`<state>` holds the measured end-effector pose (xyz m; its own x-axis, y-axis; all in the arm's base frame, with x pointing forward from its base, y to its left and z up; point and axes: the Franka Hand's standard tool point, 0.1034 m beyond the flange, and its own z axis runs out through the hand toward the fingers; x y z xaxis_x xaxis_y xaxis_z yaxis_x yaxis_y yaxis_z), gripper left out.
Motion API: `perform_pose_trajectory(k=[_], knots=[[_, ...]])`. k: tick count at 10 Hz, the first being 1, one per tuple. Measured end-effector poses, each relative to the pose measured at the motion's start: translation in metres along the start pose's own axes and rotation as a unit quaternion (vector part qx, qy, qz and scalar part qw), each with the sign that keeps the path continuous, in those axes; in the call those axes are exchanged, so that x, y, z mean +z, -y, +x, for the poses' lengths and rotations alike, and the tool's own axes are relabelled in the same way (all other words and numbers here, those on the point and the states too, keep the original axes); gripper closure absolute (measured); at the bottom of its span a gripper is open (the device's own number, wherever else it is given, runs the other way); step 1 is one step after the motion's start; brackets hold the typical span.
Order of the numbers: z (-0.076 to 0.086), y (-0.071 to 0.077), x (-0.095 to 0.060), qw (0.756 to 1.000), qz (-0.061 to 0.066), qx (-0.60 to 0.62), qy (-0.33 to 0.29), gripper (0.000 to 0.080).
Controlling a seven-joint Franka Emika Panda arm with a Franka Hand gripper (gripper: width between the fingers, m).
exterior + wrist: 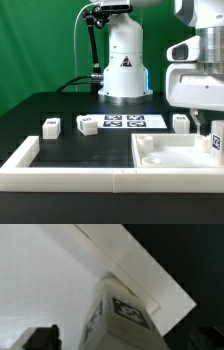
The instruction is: Assemble one leg
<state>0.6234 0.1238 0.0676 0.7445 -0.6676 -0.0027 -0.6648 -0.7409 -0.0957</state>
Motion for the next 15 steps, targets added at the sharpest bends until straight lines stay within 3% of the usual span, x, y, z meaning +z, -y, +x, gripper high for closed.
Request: perform_pose_trajectory(k=[5, 11, 13, 14, 15], knots=[[0.0007, 0.0019, -0.0011, 0.979, 0.001, -0.204, -0.001, 0.0151], [0.0002, 0.0018, -0.0004, 0.928, -0.003, -0.373, -0.004, 0.0151], [0.0004, 0.0016, -0.0004, 0.926, -0.003, -0.379, -0.004, 0.0197], [0.0005, 0.0015, -0.0004, 0.926, -0.003, -0.379, -0.004, 0.0382], [0.0012, 0.001, -0.0005, 0.926, -0.003, -0.378, -0.004, 0.0382]])
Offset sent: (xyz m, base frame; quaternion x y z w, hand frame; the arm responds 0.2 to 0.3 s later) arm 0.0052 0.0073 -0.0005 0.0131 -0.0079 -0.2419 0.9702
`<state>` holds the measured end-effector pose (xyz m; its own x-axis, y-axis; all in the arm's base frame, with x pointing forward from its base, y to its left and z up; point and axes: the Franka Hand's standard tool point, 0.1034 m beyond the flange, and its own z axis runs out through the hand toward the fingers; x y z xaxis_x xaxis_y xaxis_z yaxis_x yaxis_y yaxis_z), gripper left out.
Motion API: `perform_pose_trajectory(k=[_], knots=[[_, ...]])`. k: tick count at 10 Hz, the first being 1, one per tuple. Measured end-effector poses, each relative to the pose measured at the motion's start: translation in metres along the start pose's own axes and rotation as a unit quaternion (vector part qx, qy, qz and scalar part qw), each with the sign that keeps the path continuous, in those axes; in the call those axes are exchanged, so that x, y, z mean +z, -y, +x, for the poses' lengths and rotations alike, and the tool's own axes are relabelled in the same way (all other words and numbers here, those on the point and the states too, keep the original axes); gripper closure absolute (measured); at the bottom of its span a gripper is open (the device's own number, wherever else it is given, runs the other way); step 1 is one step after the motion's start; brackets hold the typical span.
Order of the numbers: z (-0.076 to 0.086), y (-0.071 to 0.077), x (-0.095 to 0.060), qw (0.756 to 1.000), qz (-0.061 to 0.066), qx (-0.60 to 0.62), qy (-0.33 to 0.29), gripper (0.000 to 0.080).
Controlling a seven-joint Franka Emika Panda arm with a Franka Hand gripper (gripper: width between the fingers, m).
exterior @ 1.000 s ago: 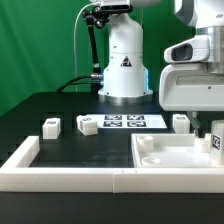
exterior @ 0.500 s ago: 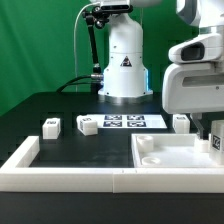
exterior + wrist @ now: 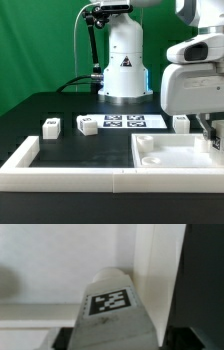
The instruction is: Assemble one leg
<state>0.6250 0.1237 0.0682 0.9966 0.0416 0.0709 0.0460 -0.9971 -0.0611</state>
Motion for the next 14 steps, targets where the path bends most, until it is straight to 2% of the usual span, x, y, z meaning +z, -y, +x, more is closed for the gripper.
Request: perform_pose_trajectory(k=[1, 5, 8, 11, 14], knots=[[0.0001, -0.0008, 0.0, 1.0, 0.0, 0.001, 0.0, 0.0507], [0.0001, -0.0011, 0.0, 1.0, 0.0, 0.021, 0.0, 0.0507], [0.0004, -0.0032, -0.0002, 0.982, -0.001, 0.188, 0.0, 0.0506], [0.0, -0.0042, 0.0003, 0.946, -0.002, 0.324, -0.003, 0.0506], [-0.001, -0.0031, 0.0008, 0.878, -0.003, 0.479, -0.008, 0.0506]])
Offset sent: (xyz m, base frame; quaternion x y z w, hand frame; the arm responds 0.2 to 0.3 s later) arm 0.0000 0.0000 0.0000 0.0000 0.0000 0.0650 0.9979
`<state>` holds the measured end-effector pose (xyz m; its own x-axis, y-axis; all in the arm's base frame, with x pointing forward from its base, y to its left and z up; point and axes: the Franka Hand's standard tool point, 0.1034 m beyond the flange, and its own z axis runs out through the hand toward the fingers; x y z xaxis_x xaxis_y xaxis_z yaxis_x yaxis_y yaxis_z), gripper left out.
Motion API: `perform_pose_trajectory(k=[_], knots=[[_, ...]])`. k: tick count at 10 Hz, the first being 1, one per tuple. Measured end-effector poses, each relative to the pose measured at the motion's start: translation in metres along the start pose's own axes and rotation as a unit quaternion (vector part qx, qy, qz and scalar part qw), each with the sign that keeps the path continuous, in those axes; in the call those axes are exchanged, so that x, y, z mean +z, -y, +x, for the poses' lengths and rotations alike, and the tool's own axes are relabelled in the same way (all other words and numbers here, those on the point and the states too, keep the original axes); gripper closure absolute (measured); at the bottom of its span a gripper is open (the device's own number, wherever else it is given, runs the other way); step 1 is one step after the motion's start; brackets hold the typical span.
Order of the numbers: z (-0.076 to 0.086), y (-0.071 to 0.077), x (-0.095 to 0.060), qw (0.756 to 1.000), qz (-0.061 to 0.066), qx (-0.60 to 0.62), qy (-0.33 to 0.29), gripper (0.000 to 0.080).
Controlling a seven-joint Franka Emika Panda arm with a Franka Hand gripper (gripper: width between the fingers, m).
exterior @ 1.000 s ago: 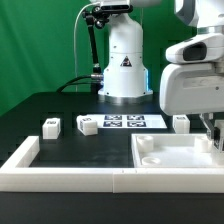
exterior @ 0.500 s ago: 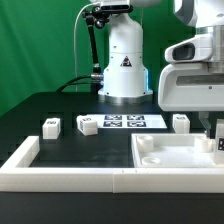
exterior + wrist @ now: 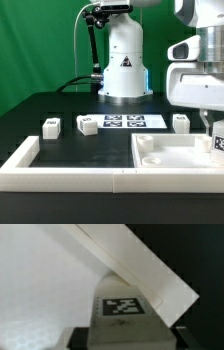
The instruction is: Assemble one leg
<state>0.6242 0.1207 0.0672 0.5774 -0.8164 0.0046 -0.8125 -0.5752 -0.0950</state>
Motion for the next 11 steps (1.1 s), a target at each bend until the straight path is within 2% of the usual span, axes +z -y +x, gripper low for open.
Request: perform_pose_trajectory(k=[3, 5, 7, 8, 9, 11], knots=[[-0.0005, 0.0001, 0.0, 0.993, 0.0, 0.116, 0.003, 0.0506], [-0.001, 0.0005, 0.0004, 0.991, 0.002, 0.134, 0.004, 0.0506], [-0.0012, 0.0005, 0.0005, 0.994, 0.002, 0.108, 0.004, 0.0224], [-0.0007, 0.0009, 0.0, 0.995, 0.002, 0.096, 0.004, 0.0224], [-0.0006, 0.001, 0.0, 0.997, 0.002, 0.074, 0.003, 0.0165], [-0.0012, 0.0009, 0.0007, 0.999, 0.001, -0.037, 0.003, 0.0154]])
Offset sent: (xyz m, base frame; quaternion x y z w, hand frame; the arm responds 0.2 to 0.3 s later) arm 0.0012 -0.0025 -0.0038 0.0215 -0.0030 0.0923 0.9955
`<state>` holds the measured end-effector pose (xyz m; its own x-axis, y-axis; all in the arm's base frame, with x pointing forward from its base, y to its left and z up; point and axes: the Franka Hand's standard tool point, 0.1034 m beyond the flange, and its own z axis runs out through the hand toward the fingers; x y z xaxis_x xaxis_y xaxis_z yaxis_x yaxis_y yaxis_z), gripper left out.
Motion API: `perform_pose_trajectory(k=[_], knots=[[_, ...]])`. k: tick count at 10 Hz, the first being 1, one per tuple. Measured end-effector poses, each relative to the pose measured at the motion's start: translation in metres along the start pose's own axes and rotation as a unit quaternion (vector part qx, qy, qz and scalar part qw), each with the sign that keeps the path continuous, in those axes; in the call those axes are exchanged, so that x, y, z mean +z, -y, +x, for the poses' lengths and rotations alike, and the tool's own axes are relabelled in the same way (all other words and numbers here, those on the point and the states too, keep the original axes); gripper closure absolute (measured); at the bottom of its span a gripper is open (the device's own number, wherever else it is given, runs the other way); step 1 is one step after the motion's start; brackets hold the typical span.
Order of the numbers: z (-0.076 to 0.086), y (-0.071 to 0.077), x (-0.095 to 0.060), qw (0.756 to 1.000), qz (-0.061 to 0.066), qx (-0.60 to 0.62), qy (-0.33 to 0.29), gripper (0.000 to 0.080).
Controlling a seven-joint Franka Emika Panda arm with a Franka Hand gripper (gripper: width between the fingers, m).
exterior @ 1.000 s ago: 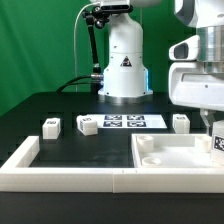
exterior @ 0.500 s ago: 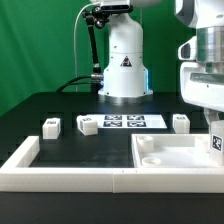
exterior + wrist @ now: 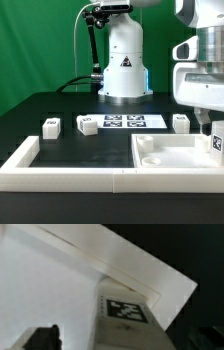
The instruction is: Assemble one leg
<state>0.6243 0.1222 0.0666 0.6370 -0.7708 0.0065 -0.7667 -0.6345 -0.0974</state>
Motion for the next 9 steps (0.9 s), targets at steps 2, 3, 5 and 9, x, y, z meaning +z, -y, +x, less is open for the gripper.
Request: perform_pose_trajectory(k=[2, 3, 5, 9], knots=[[-0.0003, 0.0, 0.0004, 0.994, 0.0, -0.112, 0.0, 0.0151], [-0.0013, 0.0005, 0.0005, 0.988, 0.0, -0.157, 0.0, 0.0151], [-0.003, 0.0016, 0.0006, 0.971, 0.001, -0.24, 0.001, 0.0151], [-0.002, 0.002, -0.0002, 0.92, -0.011, -0.392, -0.007, 0.0151]])
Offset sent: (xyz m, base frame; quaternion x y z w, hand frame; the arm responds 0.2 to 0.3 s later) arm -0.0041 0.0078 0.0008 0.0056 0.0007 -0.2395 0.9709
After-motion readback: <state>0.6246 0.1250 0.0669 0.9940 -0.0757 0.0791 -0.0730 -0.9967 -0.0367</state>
